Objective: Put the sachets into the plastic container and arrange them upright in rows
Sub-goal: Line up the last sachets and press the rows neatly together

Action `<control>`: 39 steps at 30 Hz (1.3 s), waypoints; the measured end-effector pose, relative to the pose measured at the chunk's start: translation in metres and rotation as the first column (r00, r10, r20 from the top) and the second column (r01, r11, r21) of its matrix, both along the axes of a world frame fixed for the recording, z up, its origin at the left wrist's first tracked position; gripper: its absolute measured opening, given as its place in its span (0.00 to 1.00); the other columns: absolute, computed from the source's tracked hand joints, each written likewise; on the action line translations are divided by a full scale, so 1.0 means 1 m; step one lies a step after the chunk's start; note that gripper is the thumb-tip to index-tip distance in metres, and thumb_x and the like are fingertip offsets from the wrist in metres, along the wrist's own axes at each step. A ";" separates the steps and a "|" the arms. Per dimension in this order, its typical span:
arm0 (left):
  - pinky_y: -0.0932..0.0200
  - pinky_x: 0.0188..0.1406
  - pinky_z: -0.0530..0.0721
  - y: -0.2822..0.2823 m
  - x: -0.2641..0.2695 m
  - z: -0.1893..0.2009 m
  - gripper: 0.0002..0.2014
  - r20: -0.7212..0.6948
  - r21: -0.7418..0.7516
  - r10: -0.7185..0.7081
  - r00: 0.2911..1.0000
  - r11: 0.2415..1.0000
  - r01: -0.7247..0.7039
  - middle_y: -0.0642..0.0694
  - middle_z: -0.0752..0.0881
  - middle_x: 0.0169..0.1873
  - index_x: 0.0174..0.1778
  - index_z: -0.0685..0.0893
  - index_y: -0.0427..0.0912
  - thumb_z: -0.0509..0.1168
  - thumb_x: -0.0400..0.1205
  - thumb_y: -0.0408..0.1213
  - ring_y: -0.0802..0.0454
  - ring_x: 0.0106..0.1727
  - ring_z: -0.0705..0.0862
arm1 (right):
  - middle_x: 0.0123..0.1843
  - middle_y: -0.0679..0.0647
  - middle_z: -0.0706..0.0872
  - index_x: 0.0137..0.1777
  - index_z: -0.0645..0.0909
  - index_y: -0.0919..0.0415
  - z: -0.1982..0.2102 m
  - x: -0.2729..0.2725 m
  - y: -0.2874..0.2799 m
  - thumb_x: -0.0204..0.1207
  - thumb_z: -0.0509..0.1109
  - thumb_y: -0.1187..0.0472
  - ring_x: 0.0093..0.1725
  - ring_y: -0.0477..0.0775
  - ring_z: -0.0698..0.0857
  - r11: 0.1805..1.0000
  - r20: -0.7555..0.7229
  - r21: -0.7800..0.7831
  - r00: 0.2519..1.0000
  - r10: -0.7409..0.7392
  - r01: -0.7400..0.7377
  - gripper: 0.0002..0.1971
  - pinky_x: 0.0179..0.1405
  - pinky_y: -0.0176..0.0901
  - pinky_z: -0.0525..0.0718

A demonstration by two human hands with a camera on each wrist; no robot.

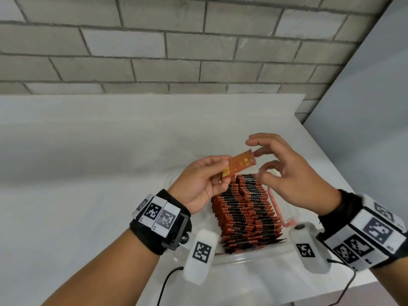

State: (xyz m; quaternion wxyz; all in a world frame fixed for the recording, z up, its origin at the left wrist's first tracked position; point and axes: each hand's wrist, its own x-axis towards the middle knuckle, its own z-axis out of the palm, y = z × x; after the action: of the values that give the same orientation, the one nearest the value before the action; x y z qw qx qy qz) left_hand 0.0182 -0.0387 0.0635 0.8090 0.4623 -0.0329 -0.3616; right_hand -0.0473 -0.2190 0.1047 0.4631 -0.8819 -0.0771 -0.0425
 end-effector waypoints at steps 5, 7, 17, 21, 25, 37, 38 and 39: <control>0.64 0.23 0.86 -0.013 -0.011 0.001 0.12 0.048 0.205 -0.161 0.986 0.968 0.148 0.41 0.86 0.33 0.56 0.83 0.34 0.65 0.82 0.37 0.54 0.26 0.85 | 0.51 0.44 0.88 0.53 0.86 0.55 0.001 -0.010 -0.018 0.79 0.70 0.63 0.52 0.44 0.85 0.967 0.057 -0.251 0.997 0.058 -0.042 0.07 0.50 0.38 0.81; 0.59 0.30 0.87 -0.013 -0.011 -0.004 0.14 0.079 0.377 -0.153 0.985 0.919 0.112 0.42 0.86 0.42 0.57 0.84 0.38 0.66 0.82 0.43 0.51 0.35 0.86 | 0.44 0.44 0.89 0.51 0.86 0.54 -0.002 -0.020 -0.027 0.79 0.68 0.58 0.45 0.45 0.85 0.933 0.004 -0.356 0.998 0.062 -0.056 0.06 0.44 0.37 0.80; 0.34 0.63 0.78 -0.001 -0.012 -0.009 0.07 -0.192 0.482 -0.071 0.979 0.862 0.158 0.42 0.79 0.46 0.44 0.79 0.46 0.60 0.84 0.44 0.40 0.52 0.80 | 0.55 0.39 0.82 0.63 0.79 0.43 -0.016 -0.059 -0.034 0.85 0.55 0.58 0.51 0.44 0.81 0.657 -0.448 -0.625 0.883 0.139 -0.421 0.15 0.53 0.39 0.78; 0.26 0.65 0.74 -0.005 -0.018 -0.013 0.08 -0.239 0.455 -0.137 0.961 0.859 0.236 0.42 0.81 0.48 0.49 0.80 0.48 0.59 0.85 0.46 0.34 0.58 0.79 | 0.55 0.42 0.83 0.61 0.79 0.47 -0.021 -0.060 -0.029 0.84 0.53 0.57 0.50 0.49 0.83 0.573 -0.496 -0.681 0.863 0.098 -0.456 0.15 0.53 0.44 0.79; 0.24 0.65 0.72 -0.007 -0.018 -0.012 0.08 -0.231 0.450 -0.130 0.964 0.864 0.224 0.45 0.80 0.46 0.47 0.81 0.50 0.58 0.86 0.45 0.36 0.58 0.79 | 0.53 0.45 0.83 0.56 0.79 0.50 -0.028 -0.061 -0.025 0.84 0.50 0.56 0.48 0.50 0.83 0.457 -0.502 -0.747 0.860 0.089 -0.483 0.15 0.49 0.44 0.80; 0.21 0.67 0.67 -0.010 -0.024 -0.008 0.09 -0.300 0.458 -0.051 0.953 0.868 0.191 0.47 0.75 0.42 0.40 0.75 0.49 0.58 0.86 0.43 0.27 0.73 0.66 | 0.52 0.47 0.81 0.60 0.74 0.50 -0.020 -0.054 -0.017 0.82 0.52 0.69 0.43 0.50 0.74 0.294 -0.481 -0.820 0.869 0.114 -0.492 0.16 0.41 0.41 0.64; 0.21 0.67 0.67 -0.010 -0.024 -0.009 0.09 -0.296 0.461 -0.051 0.954 0.867 0.190 0.46 0.76 0.42 0.40 0.75 0.48 0.58 0.86 0.43 0.28 0.70 0.70 | 0.53 0.47 0.82 0.60 0.74 0.49 -0.017 -0.054 -0.015 0.82 0.51 0.69 0.44 0.51 0.73 0.275 -0.470 -0.831 0.875 0.115 -0.483 0.17 0.42 0.41 0.62; 0.21 0.67 0.68 -0.010 -0.024 -0.010 0.09 -0.292 0.462 -0.055 0.955 0.866 0.191 0.46 0.76 0.42 0.40 0.75 0.49 0.58 0.86 0.43 0.30 0.63 0.74 | 0.54 0.48 0.82 0.61 0.75 0.49 -0.015 -0.054 -0.014 0.82 0.51 0.69 0.46 0.51 0.75 0.261 -0.459 -0.842 0.881 0.114 -0.473 0.18 0.43 0.42 0.62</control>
State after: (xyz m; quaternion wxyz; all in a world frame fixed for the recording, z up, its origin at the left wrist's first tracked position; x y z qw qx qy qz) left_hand -0.0053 -0.0483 0.0535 0.6391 0.5935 0.1394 -0.4689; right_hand -0.1016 -0.2328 0.0896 -0.1291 -0.9465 -0.1788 0.2355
